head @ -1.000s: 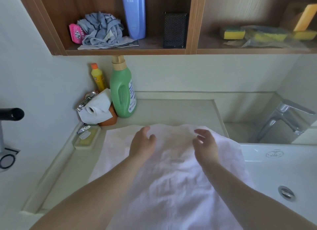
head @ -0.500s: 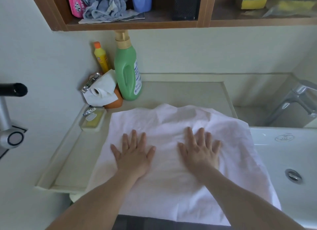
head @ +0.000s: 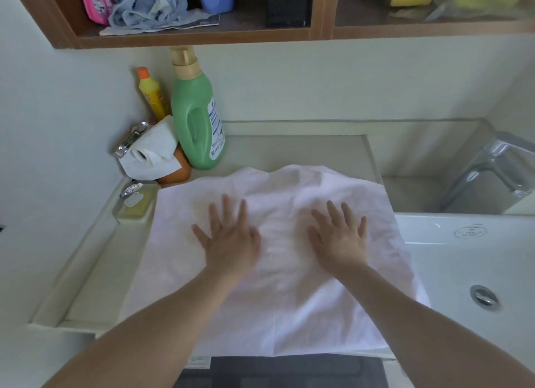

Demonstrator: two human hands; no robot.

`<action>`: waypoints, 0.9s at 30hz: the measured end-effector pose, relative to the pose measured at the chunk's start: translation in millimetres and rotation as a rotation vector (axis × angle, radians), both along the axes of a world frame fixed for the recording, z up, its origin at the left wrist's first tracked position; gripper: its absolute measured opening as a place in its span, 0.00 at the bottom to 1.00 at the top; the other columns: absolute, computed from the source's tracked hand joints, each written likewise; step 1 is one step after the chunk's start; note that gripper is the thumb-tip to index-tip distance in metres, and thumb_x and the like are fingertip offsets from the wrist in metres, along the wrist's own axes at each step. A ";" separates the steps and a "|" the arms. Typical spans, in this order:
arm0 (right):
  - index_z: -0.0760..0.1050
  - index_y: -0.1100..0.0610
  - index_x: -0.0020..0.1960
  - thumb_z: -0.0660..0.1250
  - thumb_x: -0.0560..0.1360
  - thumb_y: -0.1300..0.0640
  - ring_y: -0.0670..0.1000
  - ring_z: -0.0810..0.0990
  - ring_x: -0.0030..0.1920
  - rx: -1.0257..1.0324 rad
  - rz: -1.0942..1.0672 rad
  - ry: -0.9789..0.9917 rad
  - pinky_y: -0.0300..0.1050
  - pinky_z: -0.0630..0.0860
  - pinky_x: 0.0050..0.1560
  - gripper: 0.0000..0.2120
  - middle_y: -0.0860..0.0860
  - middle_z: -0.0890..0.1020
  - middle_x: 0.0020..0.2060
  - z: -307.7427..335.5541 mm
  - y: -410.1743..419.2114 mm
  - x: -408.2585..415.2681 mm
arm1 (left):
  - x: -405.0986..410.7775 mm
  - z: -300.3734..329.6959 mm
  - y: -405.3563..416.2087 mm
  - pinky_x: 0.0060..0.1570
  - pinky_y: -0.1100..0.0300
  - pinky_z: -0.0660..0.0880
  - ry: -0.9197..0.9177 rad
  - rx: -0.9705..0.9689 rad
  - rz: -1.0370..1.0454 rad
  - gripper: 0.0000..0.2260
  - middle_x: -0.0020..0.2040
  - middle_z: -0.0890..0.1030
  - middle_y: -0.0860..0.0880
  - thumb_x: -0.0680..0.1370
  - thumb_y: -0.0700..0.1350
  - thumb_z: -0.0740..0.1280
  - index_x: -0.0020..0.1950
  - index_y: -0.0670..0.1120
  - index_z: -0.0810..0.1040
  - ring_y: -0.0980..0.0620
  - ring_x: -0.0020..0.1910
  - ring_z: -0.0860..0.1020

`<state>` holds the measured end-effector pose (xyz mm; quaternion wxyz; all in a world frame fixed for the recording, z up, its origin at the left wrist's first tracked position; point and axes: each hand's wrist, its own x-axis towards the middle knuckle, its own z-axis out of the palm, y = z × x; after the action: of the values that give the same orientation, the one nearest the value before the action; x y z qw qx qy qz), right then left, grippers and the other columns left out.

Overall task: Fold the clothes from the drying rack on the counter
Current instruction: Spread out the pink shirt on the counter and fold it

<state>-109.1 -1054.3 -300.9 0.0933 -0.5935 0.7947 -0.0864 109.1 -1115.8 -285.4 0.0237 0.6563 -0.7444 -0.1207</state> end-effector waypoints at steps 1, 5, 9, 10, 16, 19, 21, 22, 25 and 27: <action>0.54 0.38 0.80 0.42 0.80 0.34 0.55 0.42 0.82 0.079 0.014 0.006 0.66 0.39 0.78 0.29 0.47 0.49 0.83 -4.6 3.4 -0.8 | -20.3 -0.4 8.7 0.73 0.27 0.38 0.036 0.003 -0.086 0.28 0.82 0.33 0.52 0.83 0.61 0.47 0.82 0.60 0.41 0.43 0.81 0.34; 0.41 0.39 0.82 0.36 0.78 0.29 0.52 0.37 0.82 0.136 -0.026 0.042 0.65 0.36 0.78 0.34 0.46 0.42 0.83 -13.5 19.2 -22.9 | -59.9 -19.9 27.3 0.72 0.26 0.36 -0.036 0.103 -0.225 0.30 0.82 0.32 0.54 0.81 0.68 0.44 0.82 0.62 0.40 0.43 0.80 0.30; 0.42 0.37 0.81 0.35 0.77 0.27 0.53 0.42 0.82 0.118 -0.198 0.037 0.67 0.42 0.78 0.35 0.44 0.45 0.82 -13.0 39.3 -71.3 | -61.1 -28.0 20.9 0.72 0.26 0.37 -0.093 0.110 -0.223 0.31 0.82 0.33 0.54 0.80 0.68 0.42 0.81 0.61 0.39 0.42 0.80 0.32; 0.44 0.37 0.80 0.36 0.77 0.27 0.54 0.44 0.82 0.115 -0.219 0.035 0.69 0.43 0.77 0.34 0.44 0.46 0.82 -11.8 41.1 -78.2 | -59.7 -27.0 19.2 0.72 0.26 0.37 -0.096 0.109 -0.221 0.31 0.82 0.33 0.54 0.80 0.68 0.42 0.81 0.62 0.39 0.42 0.81 0.33; 0.40 0.46 0.83 0.40 0.81 0.35 0.56 0.36 0.81 0.199 -0.239 0.124 0.71 0.38 0.76 0.33 0.49 0.39 0.82 -0.4 38.8 -76.4 | -61.2 -12.0 4.5 0.73 0.30 0.34 -0.068 0.277 -0.251 0.33 0.81 0.30 0.56 0.80 0.70 0.47 0.81 0.63 0.38 0.47 0.80 0.31; 0.43 0.47 0.83 0.40 0.81 0.37 0.56 0.34 0.81 0.067 -0.047 0.127 0.70 0.38 0.77 0.32 0.50 0.39 0.82 10.2 33.0 -39.6 | -48.7 -2.1 9.8 0.76 0.34 0.35 0.022 0.217 -0.250 0.31 0.81 0.31 0.56 0.83 0.66 0.47 0.82 0.61 0.37 0.51 0.80 0.30; 0.45 0.46 0.83 0.40 0.81 0.36 0.55 0.34 0.81 0.042 0.100 0.075 0.68 0.37 0.77 0.33 0.49 0.40 0.82 15.1 28.2 -3.5 | -36.9 -0.7 25.7 0.77 0.36 0.35 0.025 0.114 -0.295 0.29 0.81 0.30 0.57 0.84 0.63 0.45 0.82 0.60 0.37 0.52 0.79 0.30; 0.45 0.46 0.83 0.42 0.82 0.38 0.54 0.33 0.81 0.060 0.148 0.035 0.67 0.37 0.78 0.31 0.48 0.39 0.82 16.0 26.1 13.7 | -32.0 -2.1 34.0 0.77 0.36 0.36 0.003 0.092 -0.331 0.28 0.81 0.30 0.57 0.84 0.62 0.44 0.82 0.59 0.38 0.53 0.79 0.29; 0.47 0.44 0.82 0.46 0.84 0.41 0.54 0.33 0.81 0.123 0.215 -0.056 0.67 0.37 0.78 0.27 0.47 0.38 0.82 12.1 24.0 54.7 | -3.6 -11.7 50.8 0.77 0.36 0.38 -0.072 0.111 -0.331 0.28 0.80 0.29 0.55 0.84 0.62 0.41 0.82 0.58 0.36 0.51 0.80 0.30; 0.45 0.41 0.81 0.45 0.83 0.38 0.53 0.34 0.81 0.143 0.230 -0.053 0.65 0.36 0.78 0.28 0.46 0.39 0.82 2.6 28.2 66.5 | 34.2 -16.3 55.5 0.78 0.39 0.37 -0.097 0.119 -0.254 0.29 0.80 0.29 0.55 0.83 0.64 0.39 0.82 0.58 0.35 0.52 0.80 0.30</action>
<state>-42.6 -1026.1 -298.4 0.1657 -0.6700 0.7228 -0.0338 143.3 -1060.2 -301.8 -0.0666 0.5622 -0.8132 -0.1349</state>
